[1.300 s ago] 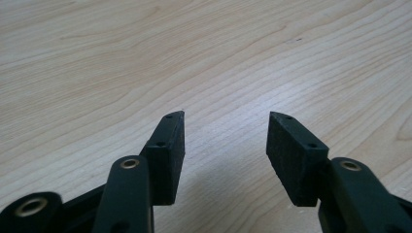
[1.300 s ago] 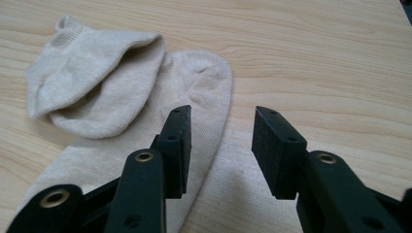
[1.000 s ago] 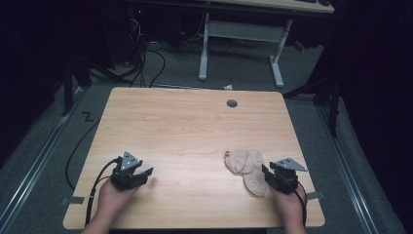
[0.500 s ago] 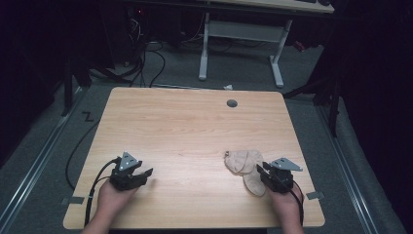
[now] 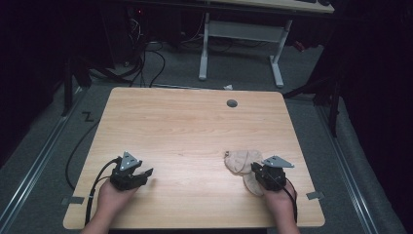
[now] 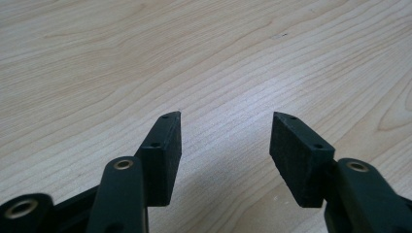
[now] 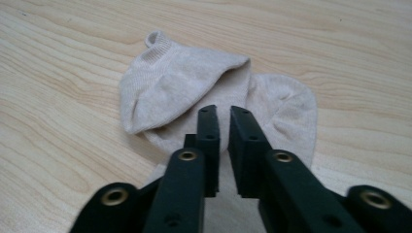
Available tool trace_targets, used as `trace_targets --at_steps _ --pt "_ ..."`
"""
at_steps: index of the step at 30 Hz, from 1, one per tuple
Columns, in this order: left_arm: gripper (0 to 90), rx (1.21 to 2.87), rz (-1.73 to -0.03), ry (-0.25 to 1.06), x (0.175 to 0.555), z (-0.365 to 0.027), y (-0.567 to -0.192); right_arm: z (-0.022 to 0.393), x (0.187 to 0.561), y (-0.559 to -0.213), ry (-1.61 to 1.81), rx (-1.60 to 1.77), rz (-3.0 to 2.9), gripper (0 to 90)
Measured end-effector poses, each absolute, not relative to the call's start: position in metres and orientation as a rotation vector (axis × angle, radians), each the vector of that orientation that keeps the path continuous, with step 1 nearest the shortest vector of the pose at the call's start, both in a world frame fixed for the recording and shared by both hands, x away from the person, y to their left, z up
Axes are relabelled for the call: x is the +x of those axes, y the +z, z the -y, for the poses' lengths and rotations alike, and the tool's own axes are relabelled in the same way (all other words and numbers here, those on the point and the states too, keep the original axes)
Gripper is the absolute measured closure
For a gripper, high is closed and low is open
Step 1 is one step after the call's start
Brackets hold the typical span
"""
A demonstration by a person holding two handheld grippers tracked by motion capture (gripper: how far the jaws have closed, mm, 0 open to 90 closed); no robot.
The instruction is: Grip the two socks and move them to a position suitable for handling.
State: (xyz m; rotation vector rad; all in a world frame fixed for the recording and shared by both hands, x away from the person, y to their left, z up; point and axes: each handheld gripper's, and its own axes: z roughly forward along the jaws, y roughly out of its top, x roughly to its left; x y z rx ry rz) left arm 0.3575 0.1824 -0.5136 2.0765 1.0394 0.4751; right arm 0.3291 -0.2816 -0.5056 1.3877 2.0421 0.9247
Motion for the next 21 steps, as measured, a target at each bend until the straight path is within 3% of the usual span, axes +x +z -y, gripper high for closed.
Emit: trace_targets --at_steps 9,21 --pt "45.7 2.08 -1.032 0.482 0.357 -0.183 -0.512 0.297 0.323 -0.513 0.787 1.447 -2.058 90.0" --pt "45.6 2.081 -1.029 0.481 0.356 -0.181 -0.512 0.276 0.322 -0.52 0.81 1.389 -2.18 90.0"
